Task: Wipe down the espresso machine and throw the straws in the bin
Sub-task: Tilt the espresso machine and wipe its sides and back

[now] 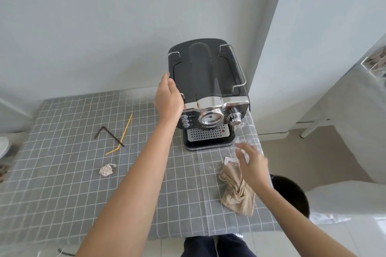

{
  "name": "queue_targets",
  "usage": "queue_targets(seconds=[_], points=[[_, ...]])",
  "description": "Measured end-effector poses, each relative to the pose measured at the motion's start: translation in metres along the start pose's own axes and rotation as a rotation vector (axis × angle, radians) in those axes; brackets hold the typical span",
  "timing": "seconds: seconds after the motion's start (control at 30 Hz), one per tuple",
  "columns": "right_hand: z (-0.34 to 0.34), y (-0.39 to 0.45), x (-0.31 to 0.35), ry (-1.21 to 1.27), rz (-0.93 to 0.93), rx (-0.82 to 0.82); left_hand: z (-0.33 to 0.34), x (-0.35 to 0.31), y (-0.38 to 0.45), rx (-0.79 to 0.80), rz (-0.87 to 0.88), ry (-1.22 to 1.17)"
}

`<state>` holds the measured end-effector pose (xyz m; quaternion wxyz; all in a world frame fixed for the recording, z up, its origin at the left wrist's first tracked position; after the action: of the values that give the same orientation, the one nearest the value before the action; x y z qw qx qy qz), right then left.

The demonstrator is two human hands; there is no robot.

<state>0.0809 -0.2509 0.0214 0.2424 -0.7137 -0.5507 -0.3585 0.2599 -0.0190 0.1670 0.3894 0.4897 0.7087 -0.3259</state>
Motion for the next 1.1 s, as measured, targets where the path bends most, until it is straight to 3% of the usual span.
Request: queue_targets(seconds=[0.1, 0.17, 0.23, 0.3, 0.37, 0.53, 0.67, 0.8, 0.9, 1.1], points=[[-0.107, 0.053, 0.063, 0.107, -0.004, -0.399, -0.004, -0.005, 0.005, -0.004, 0.04, 0.131], [-0.146, 0.091, 0.106, 0.128, -0.099, -0.486, -0.01, -0.013, 0.01, -0.016, 0.078, 0.171], [-0.143, 0.133, 0.136, 0.049, -0.149, -0.356, -0.014, -0.02, 0.02, -0.002, 0.074, 0.154], [-0.119, 0.167, 0.148, -0.046, -0.104, -0.147, -0.015, -0.027, 0.03, 0.039, 0.053, 0.094], [-0.102, 0.187, 0.145, -0.035, -0.039, -0.046, -0.013, -0.029, 0.037, 0.097, -0.036, -0.023], [-0.099, 0.205, 0.136, 0.05, 0.092, 0.019, -0.005, -0.019, 0.054, 0.238, -0.273, -0.182], [-0.094, 0.204, 0.13, 0.091, 0.124, 0.067, 0.002, -0.011, 0.069, 0.301, -0.312, -0.17], [-0.083, 0.178, 0.135, 0.238, 0.154, 0.083, 0.003, -0.01, 0.094, 0.3, -0.287, -0.092], [-0.068, 0.148, 0.147, 0.508, 0.185, 0.067, 0.001, -0.019, 0.105, 0.291, -0.239, -0.012], [-0.039, 0.091, 0.168, 0.821, 0.258, -0.014, 0.013, -0.057, 0.117, 0.301, 0.003, 0.176]])
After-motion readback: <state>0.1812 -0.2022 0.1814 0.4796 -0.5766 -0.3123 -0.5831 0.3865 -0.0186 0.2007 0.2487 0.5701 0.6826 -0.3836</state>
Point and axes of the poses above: each hand's wrist, its own y-axis towards the middle knuckle, its own z-axis out of the palm, x = y × z, the point moved 10 cm from there along y, towards the middle knuckle, and after that the axes turned 9 degrees about -z, right-handed, at the moved point
